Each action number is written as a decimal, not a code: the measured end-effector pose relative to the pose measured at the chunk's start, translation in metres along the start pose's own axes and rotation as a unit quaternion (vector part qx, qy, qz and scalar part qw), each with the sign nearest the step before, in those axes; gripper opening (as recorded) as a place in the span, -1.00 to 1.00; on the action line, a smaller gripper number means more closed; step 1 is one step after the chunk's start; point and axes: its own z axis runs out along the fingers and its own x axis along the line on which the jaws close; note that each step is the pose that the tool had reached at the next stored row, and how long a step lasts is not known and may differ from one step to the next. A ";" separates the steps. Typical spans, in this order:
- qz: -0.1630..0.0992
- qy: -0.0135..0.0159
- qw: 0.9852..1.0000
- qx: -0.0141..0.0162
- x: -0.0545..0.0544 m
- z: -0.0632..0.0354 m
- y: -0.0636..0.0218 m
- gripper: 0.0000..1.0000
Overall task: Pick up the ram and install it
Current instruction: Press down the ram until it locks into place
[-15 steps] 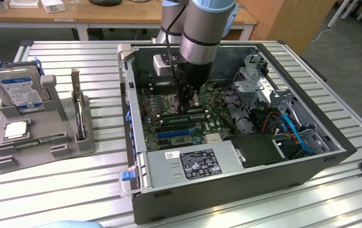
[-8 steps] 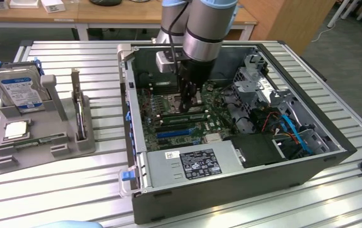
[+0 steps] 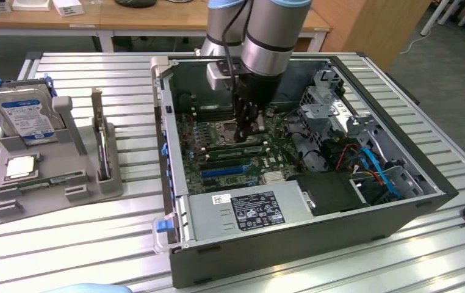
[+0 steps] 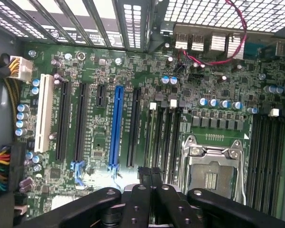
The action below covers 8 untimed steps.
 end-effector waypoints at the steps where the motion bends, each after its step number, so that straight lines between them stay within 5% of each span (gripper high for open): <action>1: 0.000 0.000 1.000 0.000 0.000 -0.0008 -0.0009 -0.80; 8: 0.000 -0.001 1.000 -0.004 0.000 -0.0076 -0.0070 -0.80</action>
